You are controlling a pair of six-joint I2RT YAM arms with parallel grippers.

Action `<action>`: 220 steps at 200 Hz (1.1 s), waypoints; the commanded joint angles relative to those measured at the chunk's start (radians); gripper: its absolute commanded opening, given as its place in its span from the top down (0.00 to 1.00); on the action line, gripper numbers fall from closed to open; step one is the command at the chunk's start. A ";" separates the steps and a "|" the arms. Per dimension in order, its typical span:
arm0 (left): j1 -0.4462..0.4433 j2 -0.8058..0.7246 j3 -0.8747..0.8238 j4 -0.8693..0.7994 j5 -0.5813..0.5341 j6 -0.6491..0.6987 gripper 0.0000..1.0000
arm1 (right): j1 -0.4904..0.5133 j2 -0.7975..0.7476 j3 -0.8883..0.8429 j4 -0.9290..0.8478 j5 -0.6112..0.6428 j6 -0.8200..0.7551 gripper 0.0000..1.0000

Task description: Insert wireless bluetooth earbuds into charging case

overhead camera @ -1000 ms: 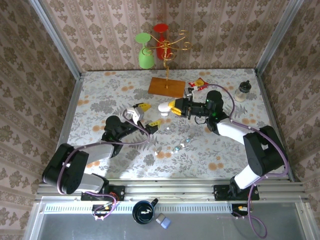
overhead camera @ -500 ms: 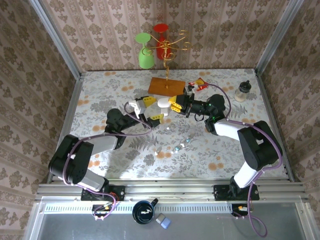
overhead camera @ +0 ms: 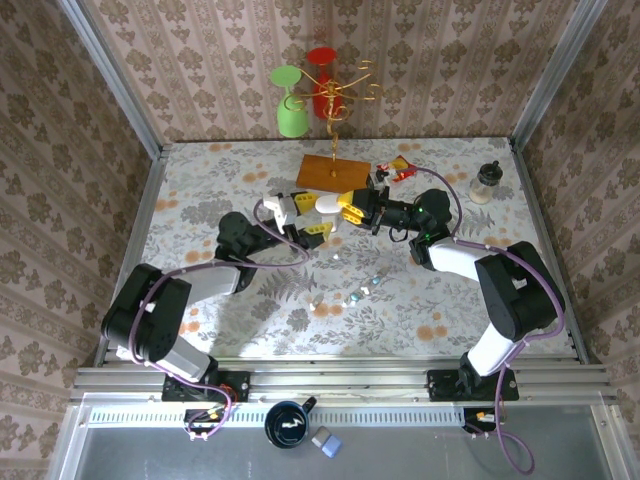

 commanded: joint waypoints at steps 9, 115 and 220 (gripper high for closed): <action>-0.015 0.015 0.033 0.032 0.030 0.009 0.38 | 0.008 -0.006 0.011 0.049 -0.010 0.000 0.94; -0.031 0.012 0.043 0.032 0.032 0.016 0.57 | 0.009 0.008 0.010 0.049 -0.016 -0.005 0.94; -0.024 -0.008 -0.005 0.029 0.033 0.029 0.69 | -0.021 -0.004 -0.013 0.040 0.049 -0.051 0.45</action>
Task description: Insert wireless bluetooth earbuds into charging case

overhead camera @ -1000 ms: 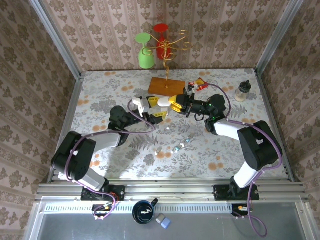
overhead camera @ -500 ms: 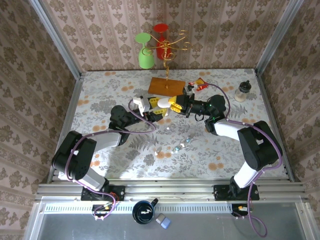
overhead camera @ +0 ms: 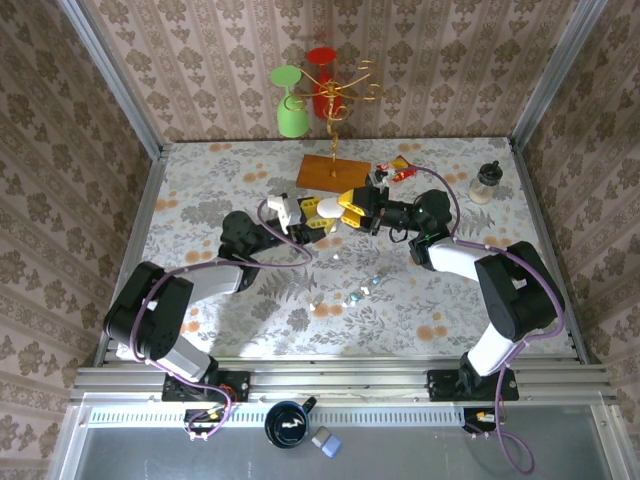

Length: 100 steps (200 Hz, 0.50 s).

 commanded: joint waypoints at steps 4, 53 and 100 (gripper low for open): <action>0.001 -0.019 -0.024 0.028 0.032 0.011 0.69 | -0.025 -0.005 -0.015 0.019 0.065 -0.047 0.43; 0.039 -0.021 -0.049 0.026 0.055 -0.098 0.69 | -0.066 -0.058 -0.035 -0.183 0.129 -0.314 0.36; 0.060 -0.028 -0.080 0.026 0.067 -0.123 0.68 | -0.067 -0.200 -0.026 -0.578 0.241 -0.769 0.28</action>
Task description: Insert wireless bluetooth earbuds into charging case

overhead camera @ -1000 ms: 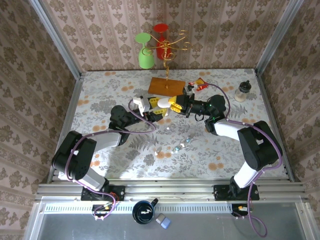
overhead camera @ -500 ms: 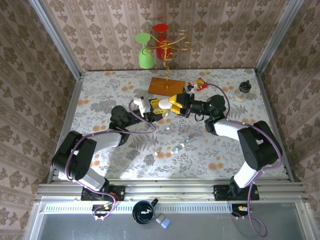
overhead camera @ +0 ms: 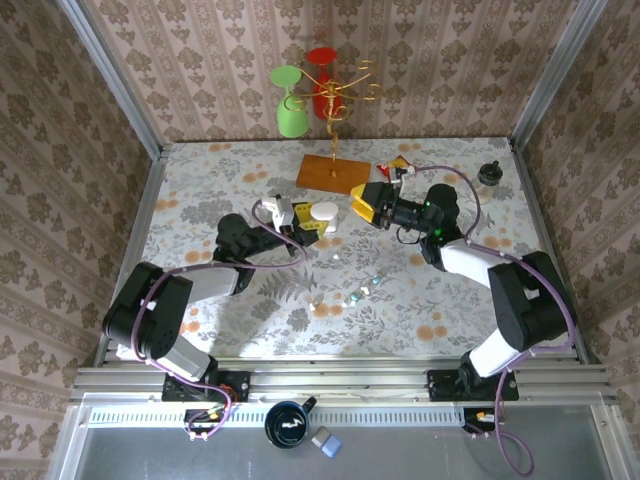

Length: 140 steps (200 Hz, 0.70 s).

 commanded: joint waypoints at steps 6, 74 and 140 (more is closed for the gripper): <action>0.009 -0.029 -0.031 0.027 0.028 -0.035 0.68 | 0.003 -0.113 0.011 -0.280 0.102 -0.360 0.27; 0.019 -0.035 -0.049 0.026 0.068 -0.054 0.68 | 0.143 -0.279 0.077 -0.563 0.226 -0.913 0.15; 0.021 -0.085 -0.064 0.025 0.088 -0.064 0.68 | 0.316 -0.287 0.175 -0.791 0.419 -1.338 0.10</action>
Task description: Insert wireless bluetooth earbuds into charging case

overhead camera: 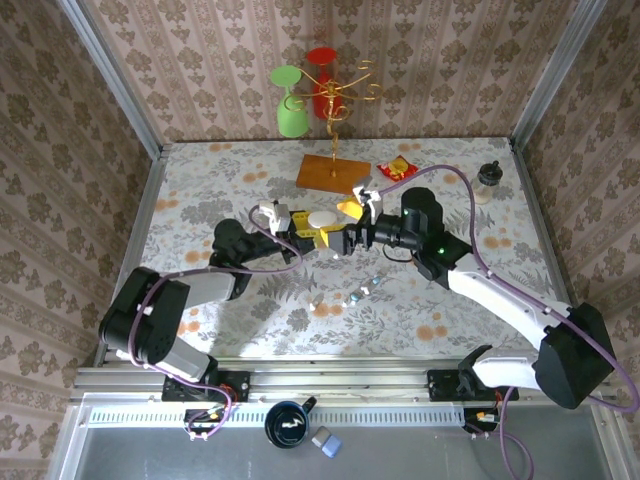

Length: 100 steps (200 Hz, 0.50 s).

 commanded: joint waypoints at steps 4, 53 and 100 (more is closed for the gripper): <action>0.007 -0.050 -0.013 0.026 0.032 -0.019 0.68 | 0.026 0.019 0.056 -0.121 0.105 -0.198 0.10; 0.006 -0.075 -0.026 0.026 0.032 -0.013 0.68 | 0.031 0.052 0.070 -0.085 0.163 -0.185 0.11; 0.005 -0.073 -0.037 0.026 0.036 0.012 0.68 | 0.029 0.043 0.070 -0.037 0.200 -0.123 0.13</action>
